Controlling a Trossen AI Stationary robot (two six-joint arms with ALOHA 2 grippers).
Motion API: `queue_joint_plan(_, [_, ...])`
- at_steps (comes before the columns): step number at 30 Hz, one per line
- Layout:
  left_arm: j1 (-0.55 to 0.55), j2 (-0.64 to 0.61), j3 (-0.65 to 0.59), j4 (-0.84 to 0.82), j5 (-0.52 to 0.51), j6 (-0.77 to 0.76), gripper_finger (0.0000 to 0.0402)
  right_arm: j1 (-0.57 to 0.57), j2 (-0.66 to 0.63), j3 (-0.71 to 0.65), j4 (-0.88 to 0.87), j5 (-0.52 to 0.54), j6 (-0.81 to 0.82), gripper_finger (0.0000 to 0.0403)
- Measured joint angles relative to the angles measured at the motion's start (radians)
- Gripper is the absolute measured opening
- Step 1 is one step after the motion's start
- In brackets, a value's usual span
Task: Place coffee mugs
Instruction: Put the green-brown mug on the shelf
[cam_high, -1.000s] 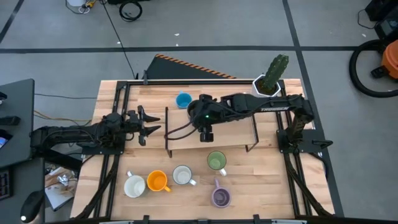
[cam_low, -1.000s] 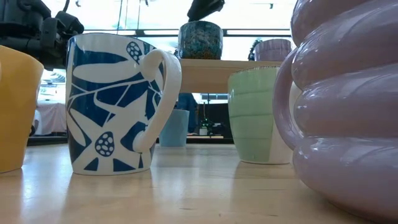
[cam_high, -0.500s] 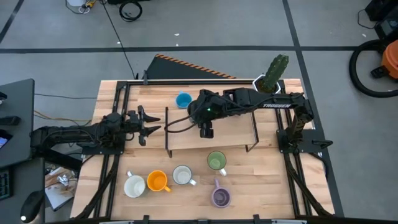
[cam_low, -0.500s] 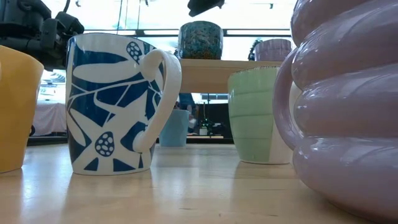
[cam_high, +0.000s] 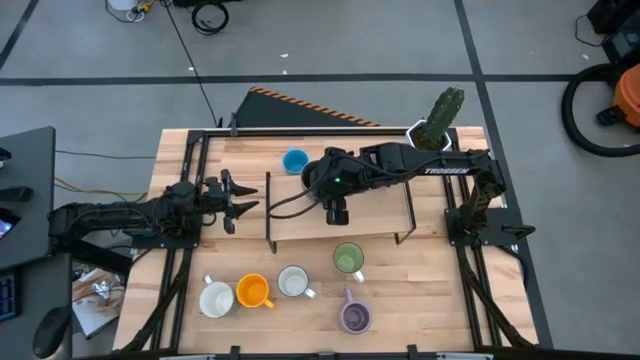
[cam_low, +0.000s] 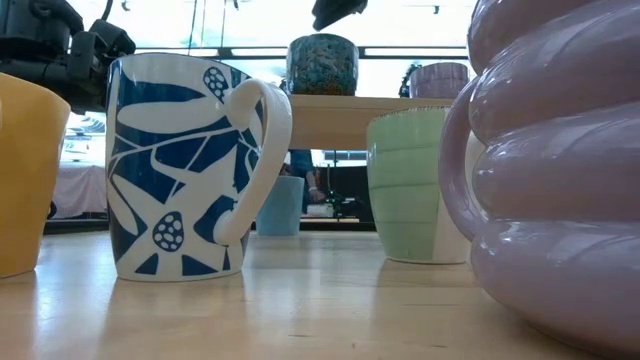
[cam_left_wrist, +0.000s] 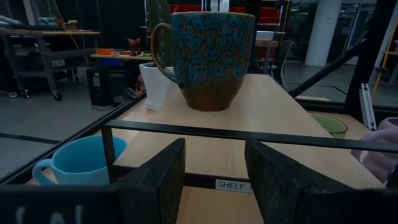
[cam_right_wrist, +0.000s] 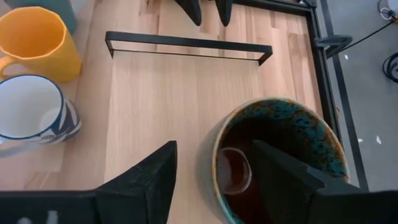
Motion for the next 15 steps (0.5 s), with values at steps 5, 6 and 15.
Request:
queue_joint_plan(5, [0.0,0.0,0.0,0.0,0.0,-0.005,0.0172,-0.001,0.0,0.0,0.015,0.011,-0.022,0.0246])
queue_joint_plan(6, [0.0,0.0,0.0,0.0,0.0,-0.005,0.0172,-0.001,0.0,0.0,0.019,0.012,-0.028,0.0252])
queue_joint_plan(15, [0.0,0.0,0.0,0.0,0.0,-0.001,0.0172,-0.008,0.0,0.0,0.026,0.011,-0.042,0.0268])
